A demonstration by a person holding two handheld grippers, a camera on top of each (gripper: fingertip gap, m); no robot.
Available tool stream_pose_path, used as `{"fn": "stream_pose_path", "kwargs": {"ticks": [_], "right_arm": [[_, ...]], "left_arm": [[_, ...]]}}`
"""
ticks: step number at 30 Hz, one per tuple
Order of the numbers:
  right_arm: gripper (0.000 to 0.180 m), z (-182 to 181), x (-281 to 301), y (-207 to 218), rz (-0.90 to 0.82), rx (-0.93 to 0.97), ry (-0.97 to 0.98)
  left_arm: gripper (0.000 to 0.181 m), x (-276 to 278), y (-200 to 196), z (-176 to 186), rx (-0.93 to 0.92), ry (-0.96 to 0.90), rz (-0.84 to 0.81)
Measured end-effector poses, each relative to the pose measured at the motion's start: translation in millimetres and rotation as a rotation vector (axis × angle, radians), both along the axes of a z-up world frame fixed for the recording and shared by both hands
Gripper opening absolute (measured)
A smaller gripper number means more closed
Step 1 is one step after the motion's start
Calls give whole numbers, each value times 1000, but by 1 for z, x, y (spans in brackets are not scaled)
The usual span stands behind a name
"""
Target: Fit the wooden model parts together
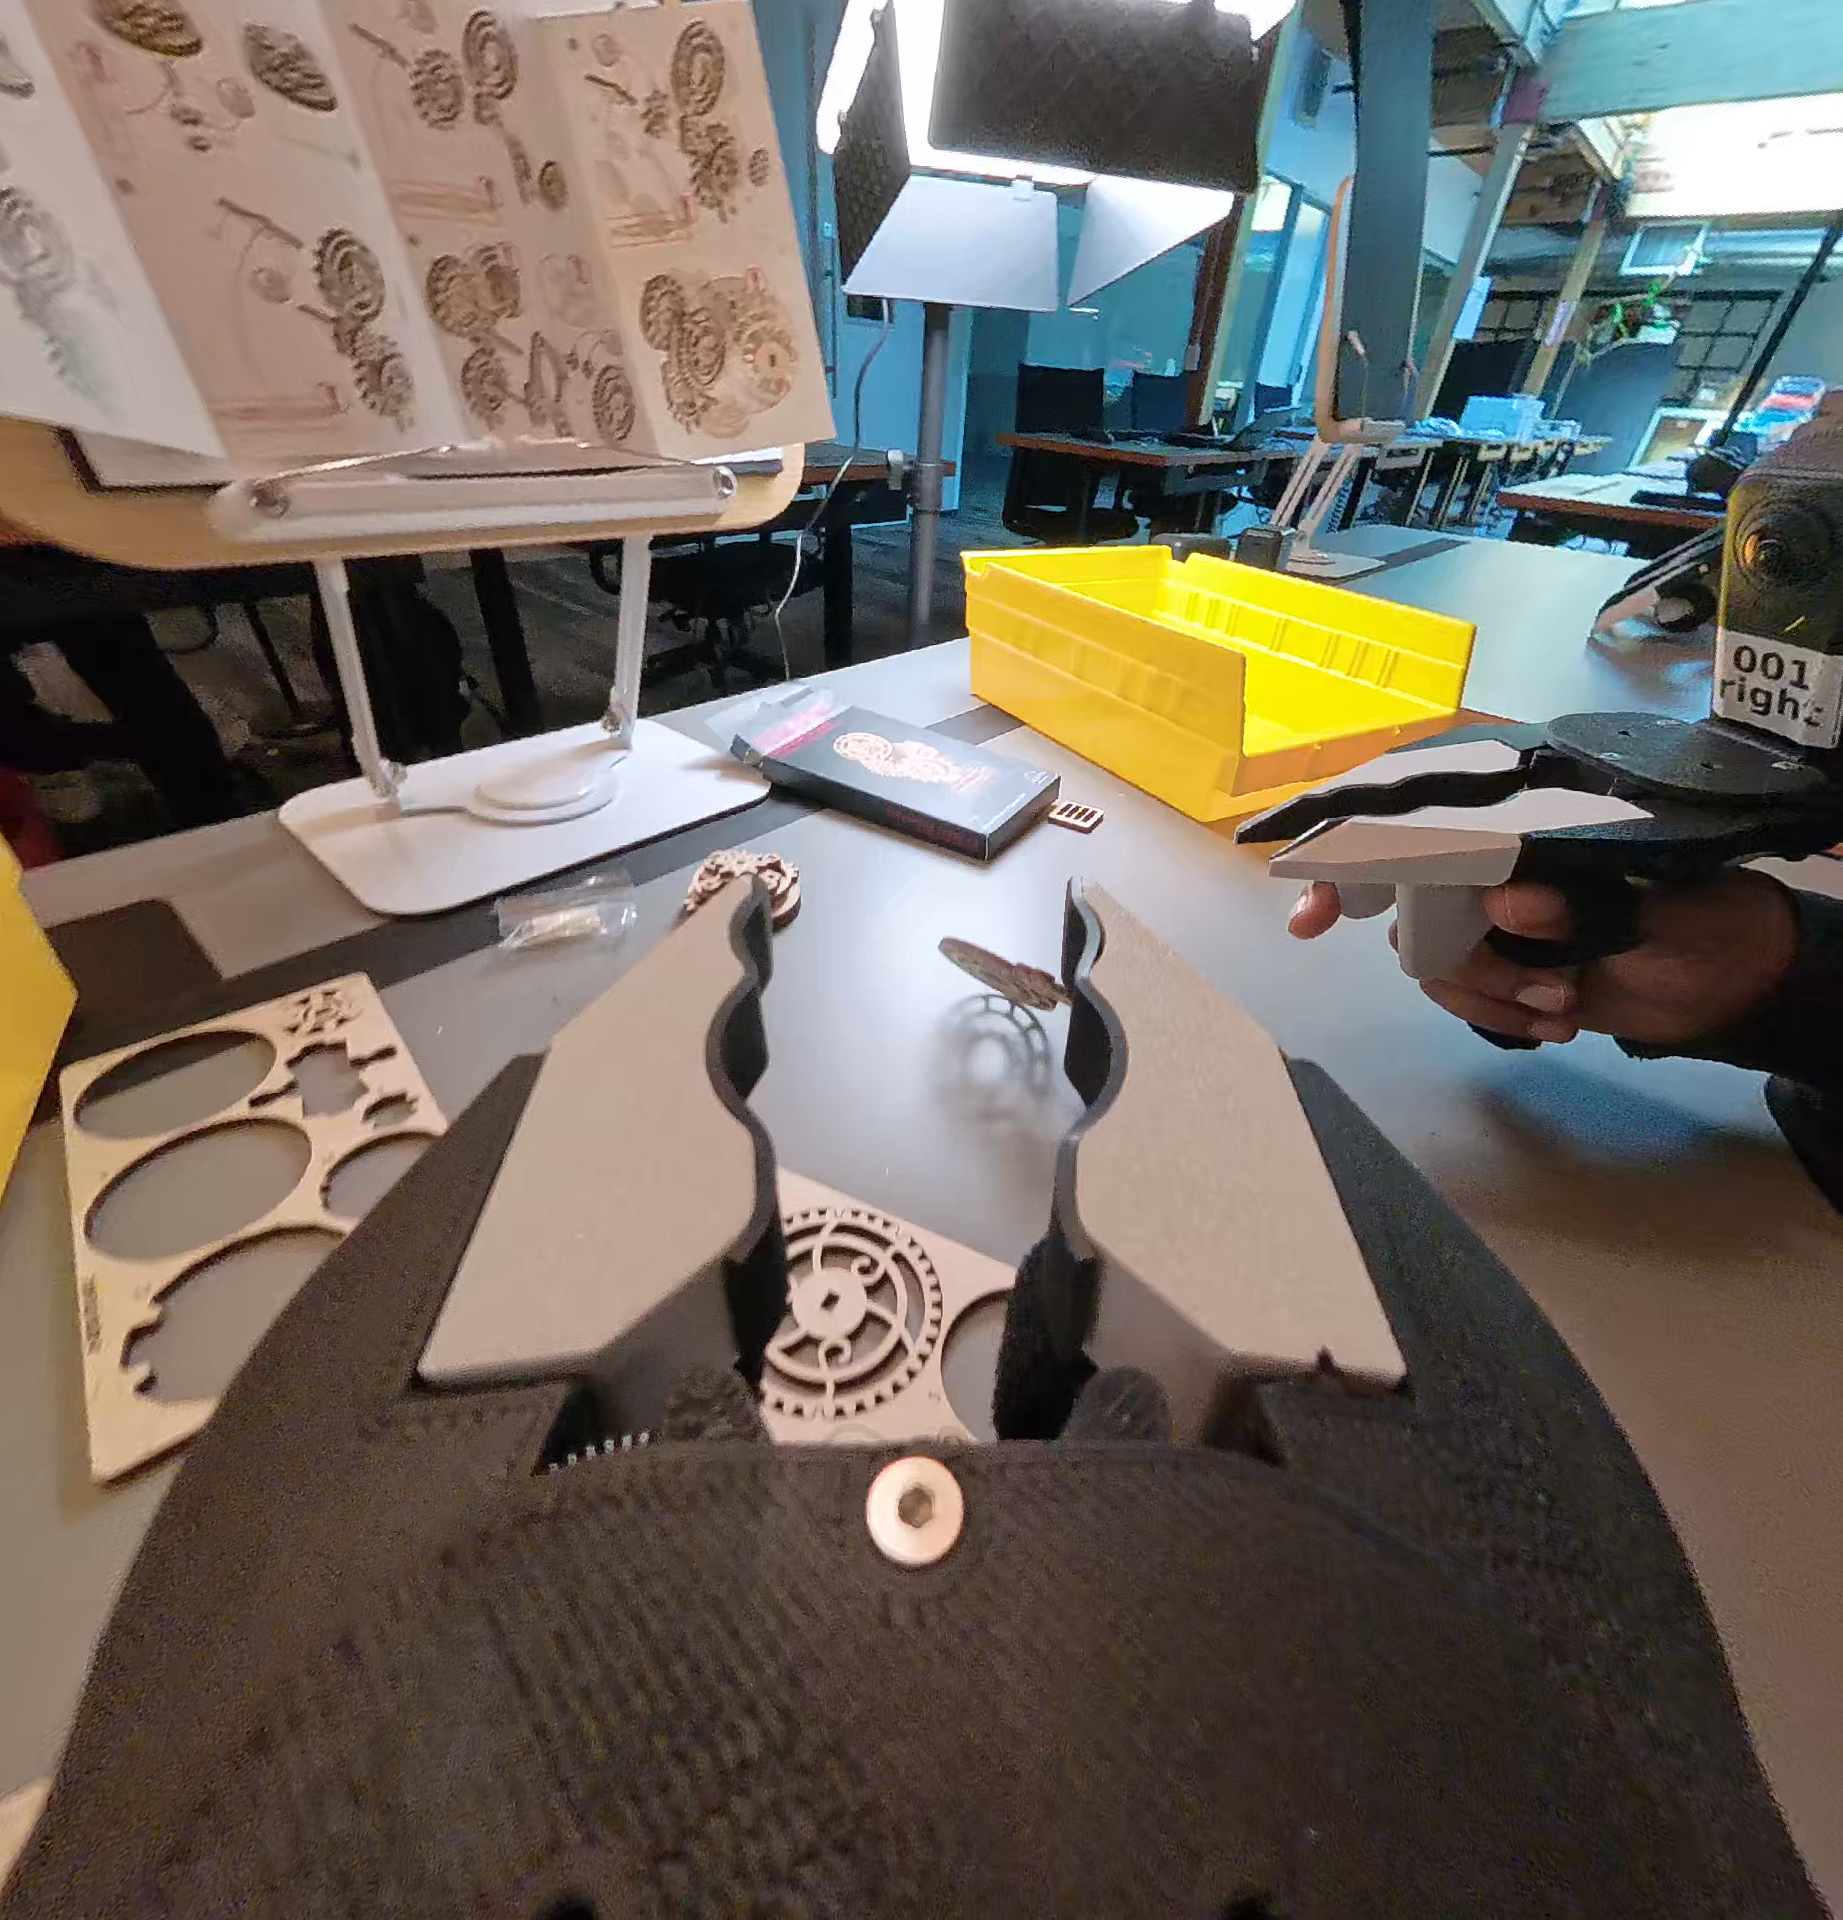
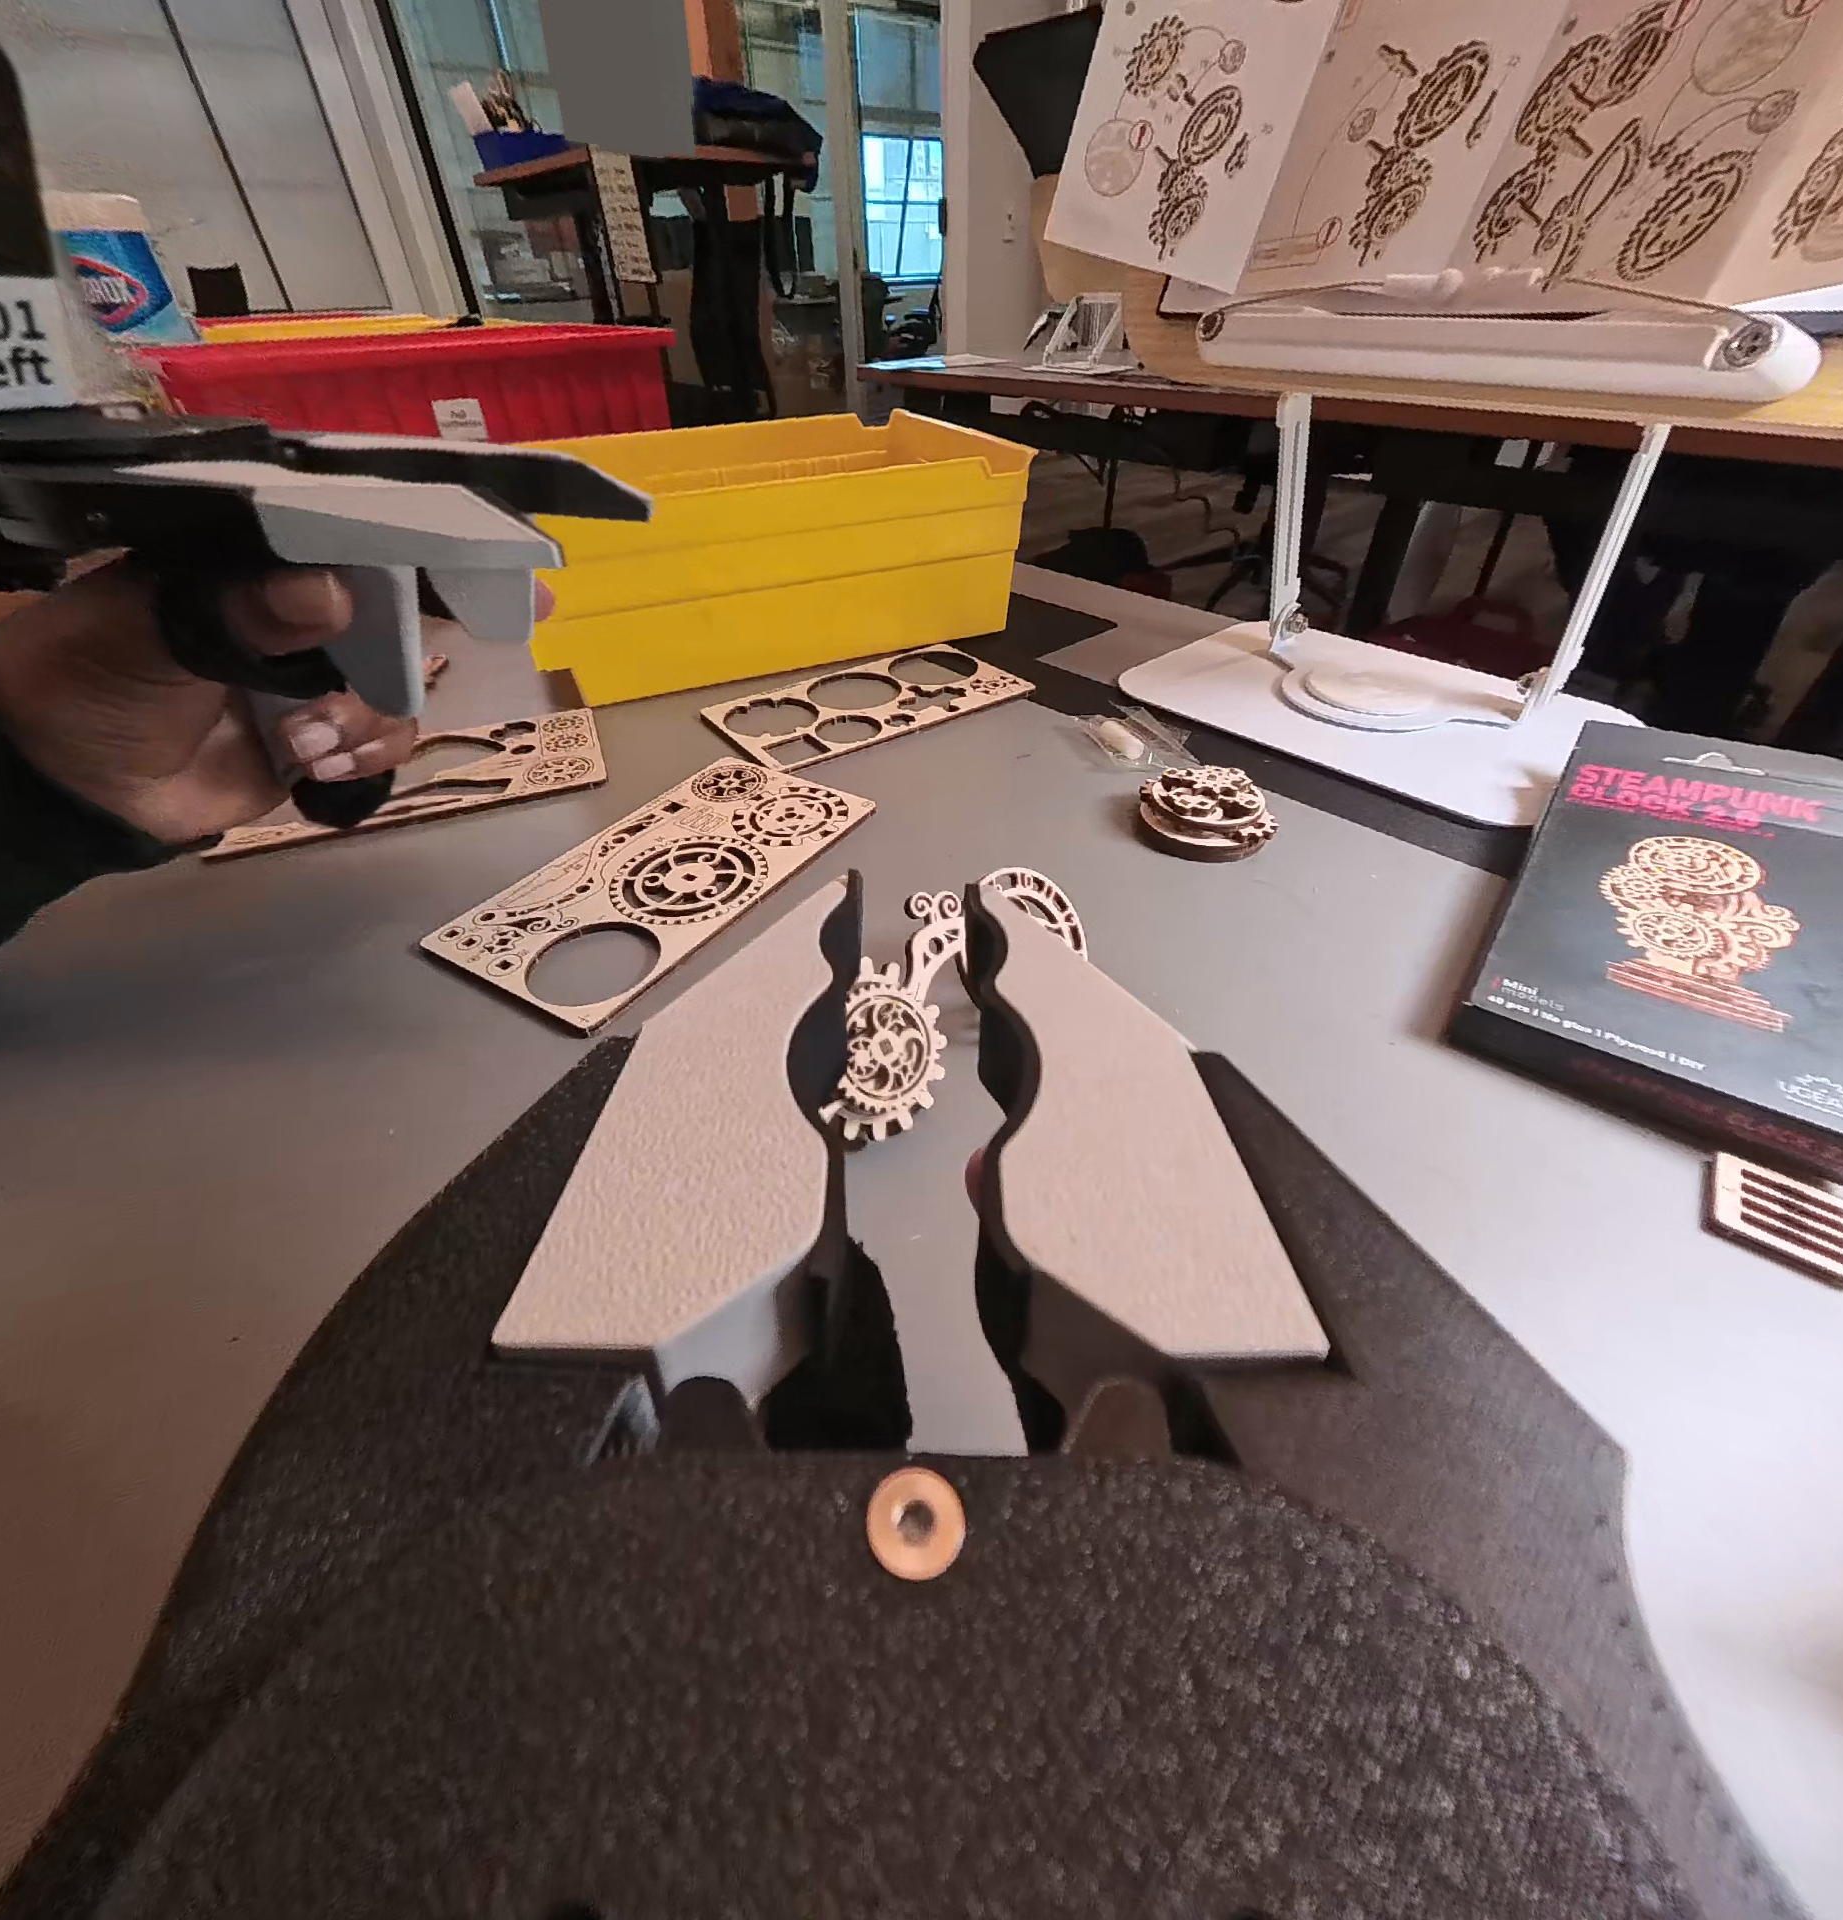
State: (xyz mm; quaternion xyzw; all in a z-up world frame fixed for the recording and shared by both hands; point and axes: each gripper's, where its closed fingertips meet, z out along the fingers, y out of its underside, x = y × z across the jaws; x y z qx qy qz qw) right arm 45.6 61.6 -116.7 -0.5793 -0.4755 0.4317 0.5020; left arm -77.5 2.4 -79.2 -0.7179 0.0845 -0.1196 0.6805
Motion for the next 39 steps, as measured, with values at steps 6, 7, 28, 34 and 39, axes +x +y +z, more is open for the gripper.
{"fn": "stream_pose_path", "kwargs": {"ticks": [6,7,28,34,39], "right_arm": [[18,-8,-4,1,1,11,-23],[19,-8,-4,3,-6,11,-21],[33,-2,-2,6,-6,-35,30],[33,-3,-3,6,-12,-28,23],[33,-3,-1,8,-29,-15,24]], "left_arm": [[37,-16,-14,-6,5,-121,-1],[34,-18,-15,-5,9,-136,-5],[25,-11,-15,-8,33,1,-19],[32,-12,-15,-9,27,14,-4],[36,-11,-14,-9,18,2,-4]]}}
